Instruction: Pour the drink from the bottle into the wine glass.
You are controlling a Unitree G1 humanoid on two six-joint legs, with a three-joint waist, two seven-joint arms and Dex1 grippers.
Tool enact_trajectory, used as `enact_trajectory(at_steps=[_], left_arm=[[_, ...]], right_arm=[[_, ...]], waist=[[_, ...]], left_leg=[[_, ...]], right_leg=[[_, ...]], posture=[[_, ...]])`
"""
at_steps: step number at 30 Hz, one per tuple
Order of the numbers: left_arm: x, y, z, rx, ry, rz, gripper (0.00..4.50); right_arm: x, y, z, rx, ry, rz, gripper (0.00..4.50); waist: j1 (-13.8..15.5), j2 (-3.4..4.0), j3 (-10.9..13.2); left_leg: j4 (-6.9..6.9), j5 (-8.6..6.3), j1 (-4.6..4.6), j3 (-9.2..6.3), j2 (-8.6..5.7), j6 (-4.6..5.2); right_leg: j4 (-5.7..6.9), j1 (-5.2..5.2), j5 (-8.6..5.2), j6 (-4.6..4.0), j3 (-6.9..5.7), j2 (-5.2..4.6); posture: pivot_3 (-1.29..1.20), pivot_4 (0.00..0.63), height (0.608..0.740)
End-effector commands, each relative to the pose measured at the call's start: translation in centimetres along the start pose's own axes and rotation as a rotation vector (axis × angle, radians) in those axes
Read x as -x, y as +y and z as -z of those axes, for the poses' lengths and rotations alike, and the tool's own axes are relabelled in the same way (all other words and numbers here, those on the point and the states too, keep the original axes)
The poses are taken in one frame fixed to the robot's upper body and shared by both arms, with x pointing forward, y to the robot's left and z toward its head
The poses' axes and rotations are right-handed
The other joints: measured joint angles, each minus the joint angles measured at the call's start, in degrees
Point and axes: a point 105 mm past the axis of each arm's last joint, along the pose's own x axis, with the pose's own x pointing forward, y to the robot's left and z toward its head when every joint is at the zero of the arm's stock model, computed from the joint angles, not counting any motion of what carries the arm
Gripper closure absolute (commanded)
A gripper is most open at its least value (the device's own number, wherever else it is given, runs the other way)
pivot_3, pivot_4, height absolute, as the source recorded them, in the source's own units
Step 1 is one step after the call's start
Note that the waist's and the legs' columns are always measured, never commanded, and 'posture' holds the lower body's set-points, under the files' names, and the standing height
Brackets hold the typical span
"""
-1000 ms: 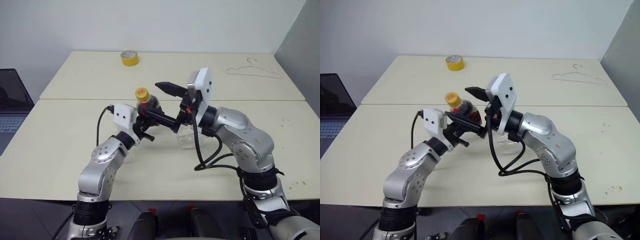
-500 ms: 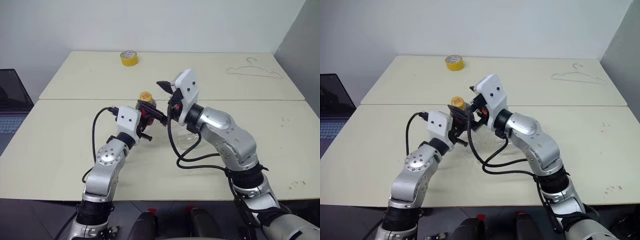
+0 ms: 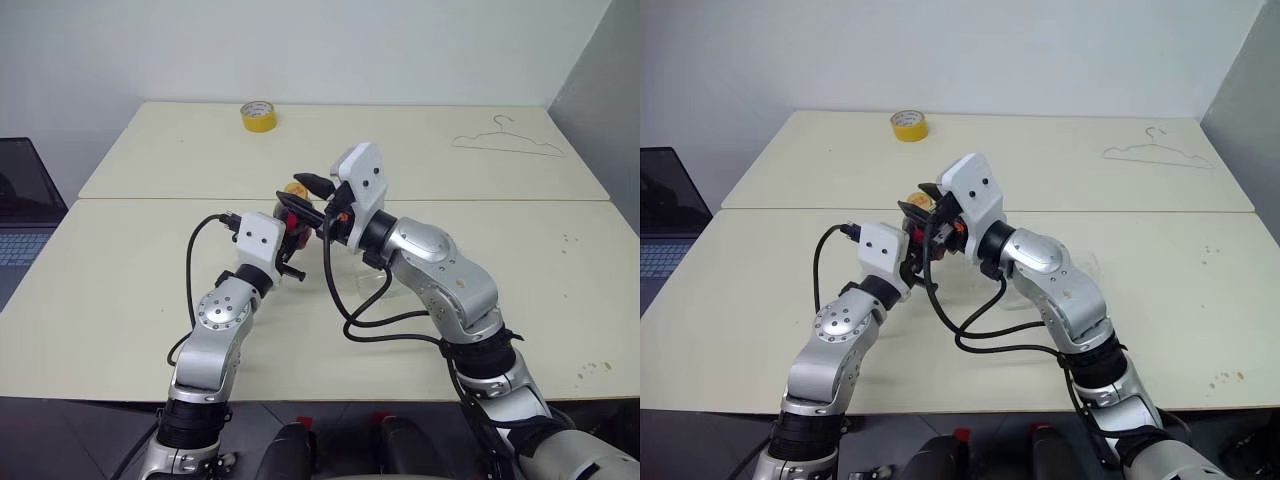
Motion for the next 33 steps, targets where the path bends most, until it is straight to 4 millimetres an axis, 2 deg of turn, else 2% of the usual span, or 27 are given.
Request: enact_trajectory(at_steps=[1,10,15,23,29,33], left_arm=[[-0.1,0.4,-2.4,-0.028,-0.100,-0.021,3.96],[-0.1,0.3,-2.8,-0.026,-0.100,0.023,3.96],[0.6,-0.5,-3.1,-0.012,-0.064,0.229,3.96],[2.9,-1.4,-2.9,0.062,0.049,0.588,3.96],[4.3,-1.7,-2.5,0.110,0.106,0.708,3.96],[4.3,-2.0,-2.4,0.123,0.106,0.708,3.96]], right_arm=[[0.3,-0.5,-1.3,0.042,-0.046,0.024,3.29],[0.8,-0.4,-1.2,0.085,-0.040,-0.018,3.29],[2.3,-0.3,-2.0,0.177,-0.051,-0.178,3.29],[5.0,1.4,-3.5,0.277,-0.066,-0.511,3.29],[6.5,2.4,-3.6,0.293,-0.042,-0.660,3.29],[6.9,2.8,-3.5,0.266,-0.038,-0.690,3.29]], waist=[[0.01,0.00,0.00],[0.01,0.00,0.00],[-0.08,0.00,0.01],[-0.18,0.03,0.05],[-0.08,0.03,0.08],[-0.07,0.04,0.08]], left_leg=[[0.00,0.00,0.00,0.00,0.00,0.00],[0.00,0.00,0.00,0.00,0.00,0.00],[0.00,0.00,0.00,0.01,0.00,0.01],[-0.02,-0.11,0.01,-0.01,0.03,0.19],[-0.01,-0.12,0.01,-0.03,0.03,0.21],[-0.01,-0.12,0.01,-0.03,0.03,0.21]], right_leg=[[0.00,0.00,0.00,0.00,0.00,0.00],[0.00,0.00,0.00,0.00,0.00,0.00],[-0.02,0.03,0.00,0.00,-0.02,0.00],[-0.04,0.02,0.00,0.00,-0.04,0.02],[-0.06,0.04,-0.01,0.00,-0.04,0.01],[-0.06,0.04,-0.01,0.00,-0.03,0.01]], posture=[[0.00,0.150,0.740],[0.00,0.150,0.740],[0.00,0.150,0.740],[0.00,0.150,0.740],[0.00,0.150,0.740],[0.00,0.150,0.740]])
